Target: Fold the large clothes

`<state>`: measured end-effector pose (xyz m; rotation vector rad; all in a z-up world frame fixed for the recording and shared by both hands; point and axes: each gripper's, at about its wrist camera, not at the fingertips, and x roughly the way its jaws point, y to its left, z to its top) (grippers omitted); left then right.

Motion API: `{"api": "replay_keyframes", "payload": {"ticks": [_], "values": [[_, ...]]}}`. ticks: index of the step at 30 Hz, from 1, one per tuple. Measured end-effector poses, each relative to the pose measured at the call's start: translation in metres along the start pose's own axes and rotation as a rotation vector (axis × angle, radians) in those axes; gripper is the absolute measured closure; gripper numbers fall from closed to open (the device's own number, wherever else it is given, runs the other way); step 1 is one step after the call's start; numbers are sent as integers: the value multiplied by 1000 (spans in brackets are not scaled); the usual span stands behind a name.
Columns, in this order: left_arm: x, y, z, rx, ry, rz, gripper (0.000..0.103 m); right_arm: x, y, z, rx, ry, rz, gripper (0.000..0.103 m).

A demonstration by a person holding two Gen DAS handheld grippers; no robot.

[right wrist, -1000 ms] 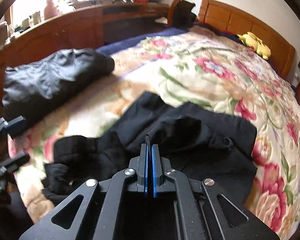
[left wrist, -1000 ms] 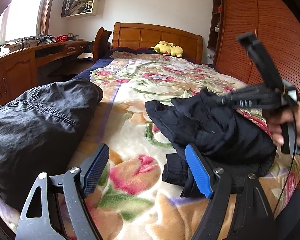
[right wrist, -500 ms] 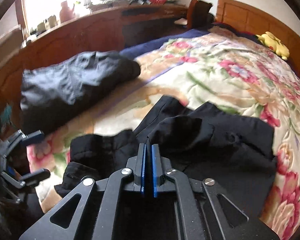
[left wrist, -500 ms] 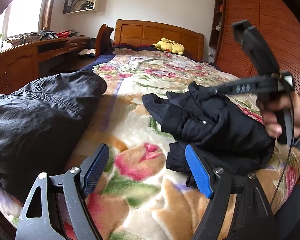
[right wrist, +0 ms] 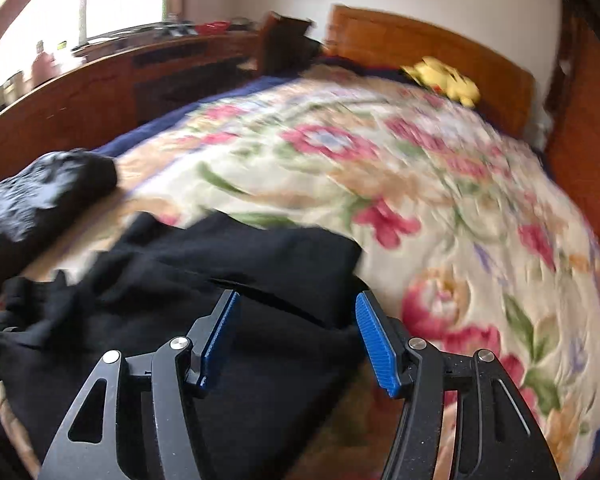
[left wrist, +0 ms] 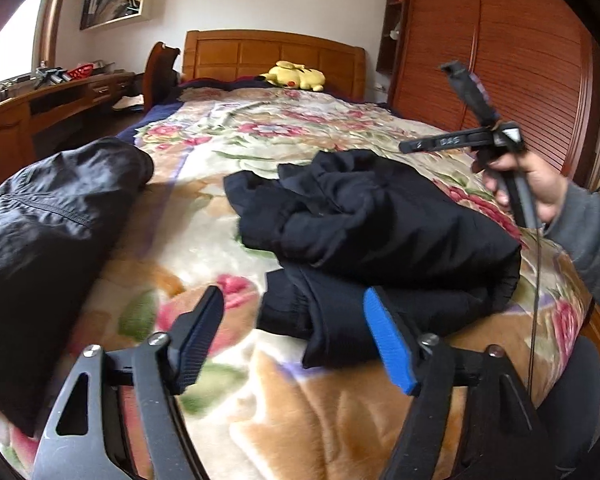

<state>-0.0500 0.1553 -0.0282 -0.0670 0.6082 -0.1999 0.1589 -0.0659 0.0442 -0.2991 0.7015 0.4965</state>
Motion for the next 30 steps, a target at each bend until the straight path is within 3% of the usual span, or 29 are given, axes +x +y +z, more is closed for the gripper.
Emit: {"api": "replay_keyframes", "payload": {"ticks": [5, 7, 15, 22, 26, 30], "values": [[4, -5, 1, -9, 3, -18, 56, 32, -22, -6, 69, 25, 45, 40], [7, -6, 1, -11, 16, -27, 60, 40, -25, -9, 75, 34, 30, 29], [17, -12, -1, -3, 52, -42, 62, 63, -32, -10, 137, 85, 24, 15], [17, -15, -3, 0, 67, -44, 67, 68, -31, -12, 195, 120, 97, 15], [21, -15, -4, -3, 88, -42, 67, 79, -39, -16, 262, 163, 214, 16], [25, -14, -4, -18, 108, -48, 67, 81, -41, -20, 265, 162, 259, 24]]}}
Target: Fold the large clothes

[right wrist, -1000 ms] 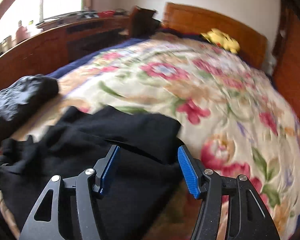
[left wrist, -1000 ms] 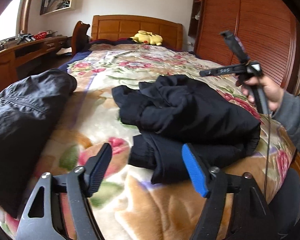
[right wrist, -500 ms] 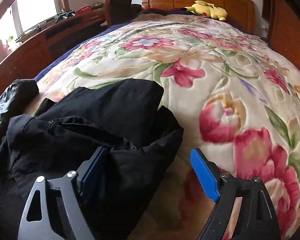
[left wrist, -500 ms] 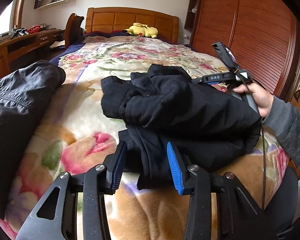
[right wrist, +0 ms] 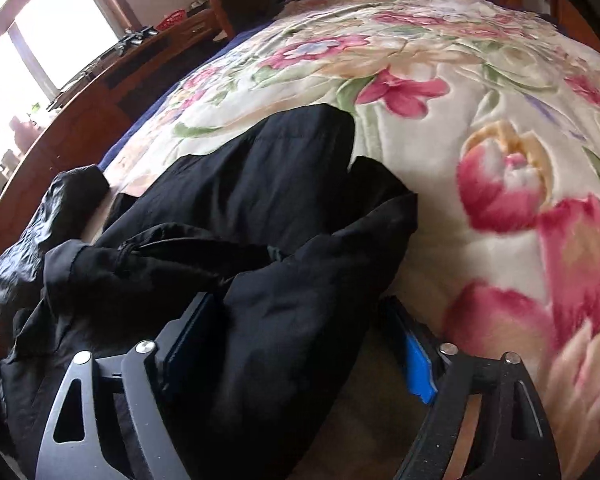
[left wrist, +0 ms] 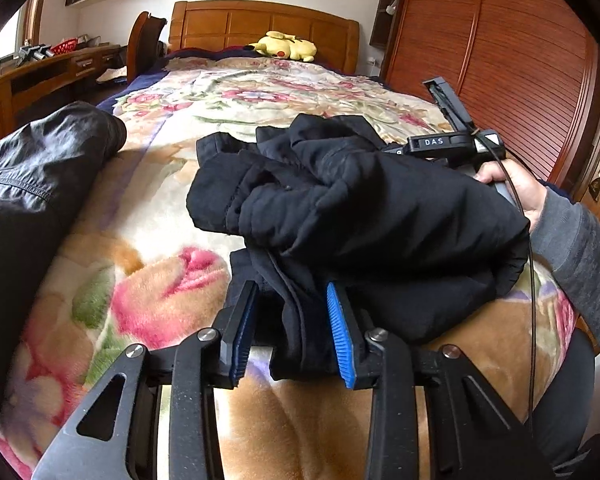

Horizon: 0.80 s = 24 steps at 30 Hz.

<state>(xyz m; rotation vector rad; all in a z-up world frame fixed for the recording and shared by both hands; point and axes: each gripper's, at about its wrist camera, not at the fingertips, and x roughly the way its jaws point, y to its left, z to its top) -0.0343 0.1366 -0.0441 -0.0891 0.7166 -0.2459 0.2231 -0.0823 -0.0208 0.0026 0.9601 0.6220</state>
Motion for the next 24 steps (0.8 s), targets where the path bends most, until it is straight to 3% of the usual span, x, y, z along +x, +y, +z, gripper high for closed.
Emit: {"api": "replay_keyframes", "payload": {"ticks": [6, 8, 10, 18, 24], "values": [[-1, 3, 0, -13, 8, -18, 70, -5, 9, 0, -44, -16, -23, 48], [-4, 4, 0, -26, 3, -43, 89, -10, 13, 0, -60, -39, -46, 61], [-9, 3, 0, -15, -10, -33, 95, -19, 15, -1, -73, -66, -56, 73], [-36, -3, 7, 21, -89, 32, 98, -61, 54, -4, -179, -194, -98, 83], [-54, 3, 18, 10, -160, 52, 99, -86, 80, -6, -251, -230, -146, 85]]}}
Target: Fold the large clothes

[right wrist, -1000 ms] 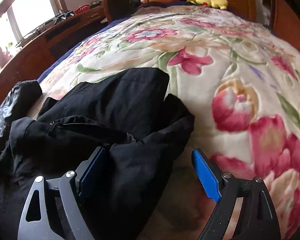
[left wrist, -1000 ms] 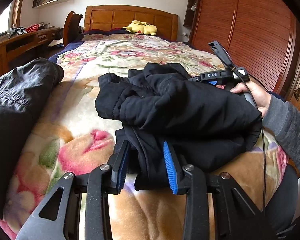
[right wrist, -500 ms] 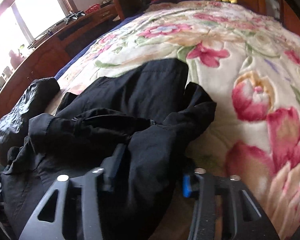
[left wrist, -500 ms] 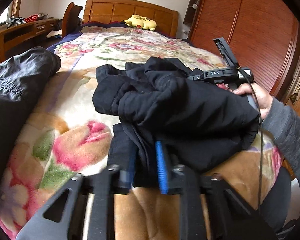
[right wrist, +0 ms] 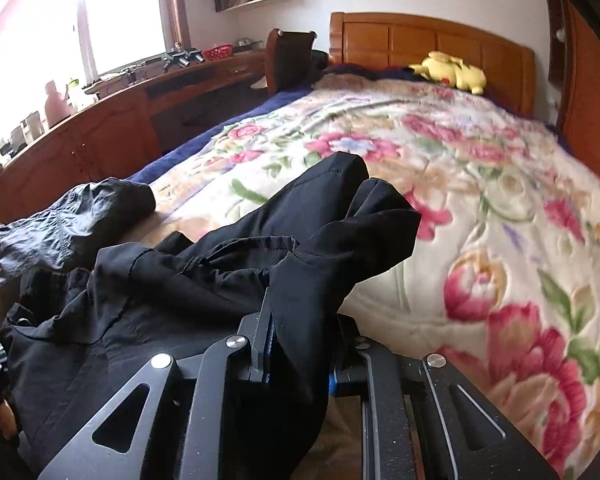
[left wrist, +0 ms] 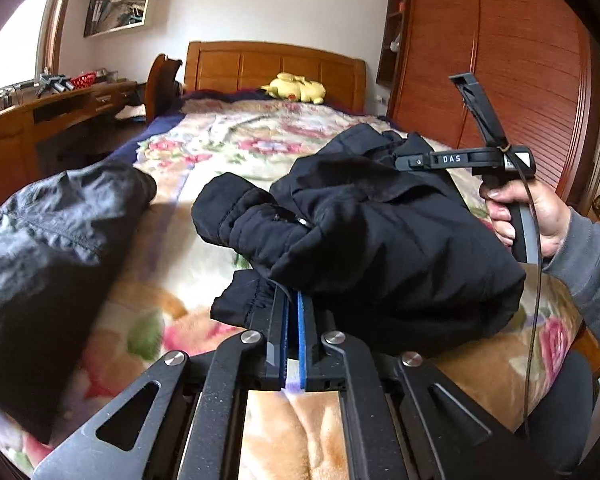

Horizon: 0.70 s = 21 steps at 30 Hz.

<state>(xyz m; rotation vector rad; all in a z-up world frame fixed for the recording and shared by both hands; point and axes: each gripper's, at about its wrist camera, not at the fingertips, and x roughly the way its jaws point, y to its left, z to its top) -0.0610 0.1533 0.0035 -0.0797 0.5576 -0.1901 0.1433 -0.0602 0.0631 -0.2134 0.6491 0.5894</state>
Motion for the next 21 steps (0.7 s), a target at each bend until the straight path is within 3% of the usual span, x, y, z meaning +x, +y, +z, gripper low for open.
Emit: {"api": "replay_keyframes", "payload": {"ticks": [7, 13, 21], "values": [[-11, 12, 17, 20, -59, 15, 99, -13, 12, 15, -45, -39, -24, 85], [-34, 40, 37, 38, -116, 72, 99, -15, 42, 39, -93, -83, -1, 85], [-82, 132, 66, 22, -174, 255, 100, 10, 132, 93, -159, -138, 93, 86]]}}
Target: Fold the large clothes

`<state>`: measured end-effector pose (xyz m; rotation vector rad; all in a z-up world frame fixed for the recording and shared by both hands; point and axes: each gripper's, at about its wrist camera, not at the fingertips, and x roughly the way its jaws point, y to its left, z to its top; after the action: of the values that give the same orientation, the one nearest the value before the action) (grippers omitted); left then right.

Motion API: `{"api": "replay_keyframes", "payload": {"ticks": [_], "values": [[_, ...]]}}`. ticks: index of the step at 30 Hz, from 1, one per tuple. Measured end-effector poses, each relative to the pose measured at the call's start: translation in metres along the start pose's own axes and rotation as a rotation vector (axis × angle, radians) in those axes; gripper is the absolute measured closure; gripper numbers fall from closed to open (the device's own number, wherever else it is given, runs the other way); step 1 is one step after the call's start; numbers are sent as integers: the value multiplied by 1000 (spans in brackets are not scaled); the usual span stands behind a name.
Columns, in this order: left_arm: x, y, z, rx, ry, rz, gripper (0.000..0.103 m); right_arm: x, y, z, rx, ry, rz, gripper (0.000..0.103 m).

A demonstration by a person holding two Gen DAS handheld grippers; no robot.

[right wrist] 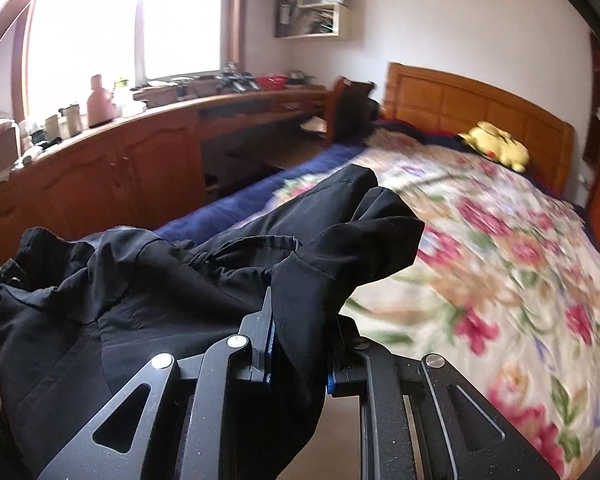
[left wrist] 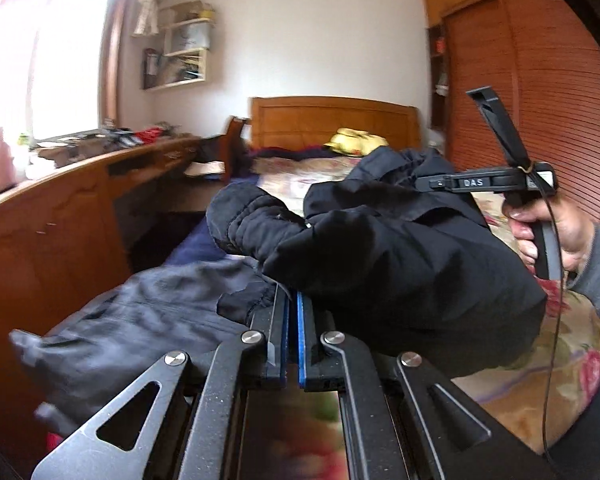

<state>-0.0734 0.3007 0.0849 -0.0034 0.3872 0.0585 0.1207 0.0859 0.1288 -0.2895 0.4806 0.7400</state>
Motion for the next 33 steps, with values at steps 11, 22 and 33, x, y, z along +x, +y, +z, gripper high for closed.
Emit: {"api": "replay_keyframes", "payload": {"ticks": [11, 22, 33], "values": [[-3, 153, -25, -103, 74, 330, 100, 109, 131, 28, -18, 47, 194, 85], [1, 158, -47, -169, 101, 365, 91, 126, 88, -16, 43, 146, 193, 39], [-34, 48, -18, -75, 11, 219, 22, -5, 20, -85, 15, 34, 103, 31]]}}
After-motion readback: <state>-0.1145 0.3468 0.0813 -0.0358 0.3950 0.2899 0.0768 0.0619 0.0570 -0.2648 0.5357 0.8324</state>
